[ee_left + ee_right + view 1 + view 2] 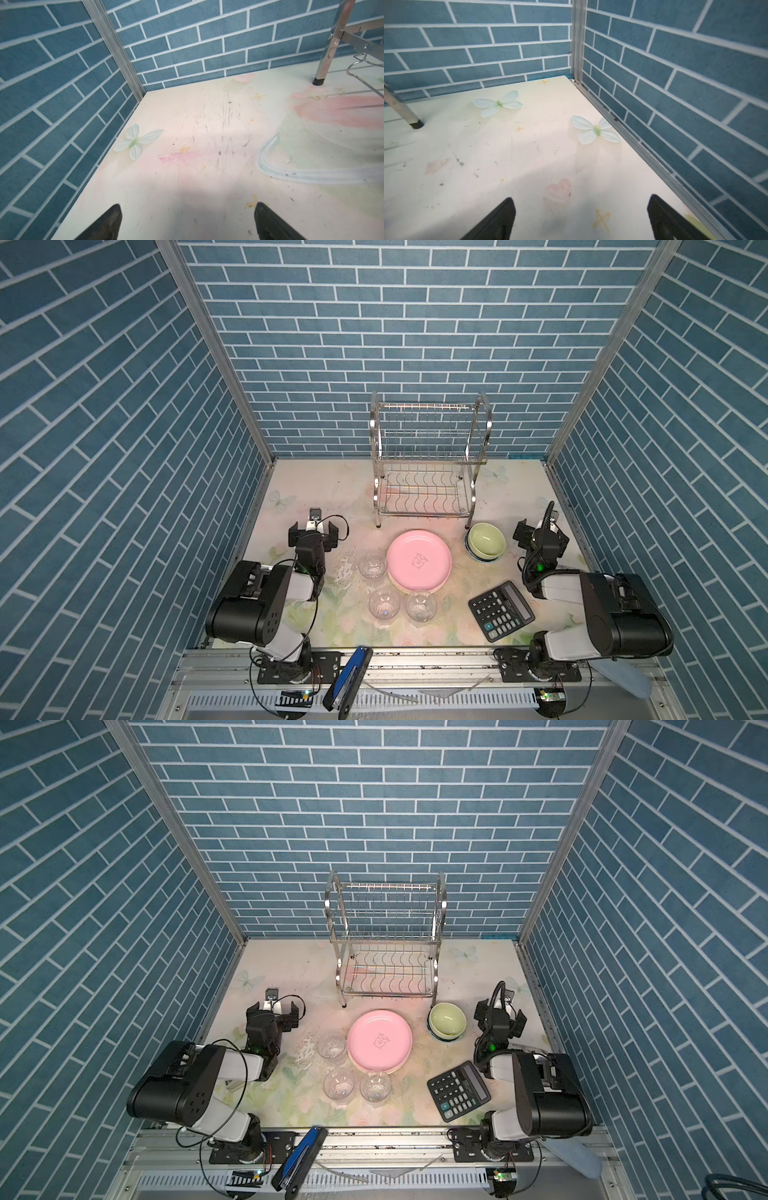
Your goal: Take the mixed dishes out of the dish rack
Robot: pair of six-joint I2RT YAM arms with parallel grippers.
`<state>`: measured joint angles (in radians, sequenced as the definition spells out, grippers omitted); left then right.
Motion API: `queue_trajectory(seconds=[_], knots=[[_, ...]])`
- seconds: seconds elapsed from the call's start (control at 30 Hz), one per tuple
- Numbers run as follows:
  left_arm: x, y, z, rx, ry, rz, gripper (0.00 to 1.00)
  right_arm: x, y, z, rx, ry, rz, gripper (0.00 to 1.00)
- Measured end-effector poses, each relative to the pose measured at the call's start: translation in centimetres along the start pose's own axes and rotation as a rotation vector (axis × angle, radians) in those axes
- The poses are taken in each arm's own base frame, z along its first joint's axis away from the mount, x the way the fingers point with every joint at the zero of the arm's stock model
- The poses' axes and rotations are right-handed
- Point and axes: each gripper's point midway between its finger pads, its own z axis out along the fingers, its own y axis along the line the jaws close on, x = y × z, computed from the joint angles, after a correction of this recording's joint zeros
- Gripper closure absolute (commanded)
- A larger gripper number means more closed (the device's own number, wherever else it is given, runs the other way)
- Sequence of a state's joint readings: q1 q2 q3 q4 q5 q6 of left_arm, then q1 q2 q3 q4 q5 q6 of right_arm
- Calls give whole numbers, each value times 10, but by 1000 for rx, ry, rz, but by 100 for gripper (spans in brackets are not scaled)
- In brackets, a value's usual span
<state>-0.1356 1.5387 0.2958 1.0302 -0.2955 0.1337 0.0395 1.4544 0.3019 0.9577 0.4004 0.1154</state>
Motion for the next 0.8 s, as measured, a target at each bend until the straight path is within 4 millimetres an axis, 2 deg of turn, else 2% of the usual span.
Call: queue_trajectory(seconds=[0.17,0.23,0.43,0.8], knots=[[-2,-2,2,17,-3,-8,0,27,13,7,-84,75,-41,1],[-3,-1,3,10,1,-14,0,30,17,8,-111,88,-42,1],[-6,9,8,-46,12,-46,0,22,21,17,-178,101,-20,1],[-1,14,7,-70,31,-54,0,27,27,16,-226,122,-19,1]])
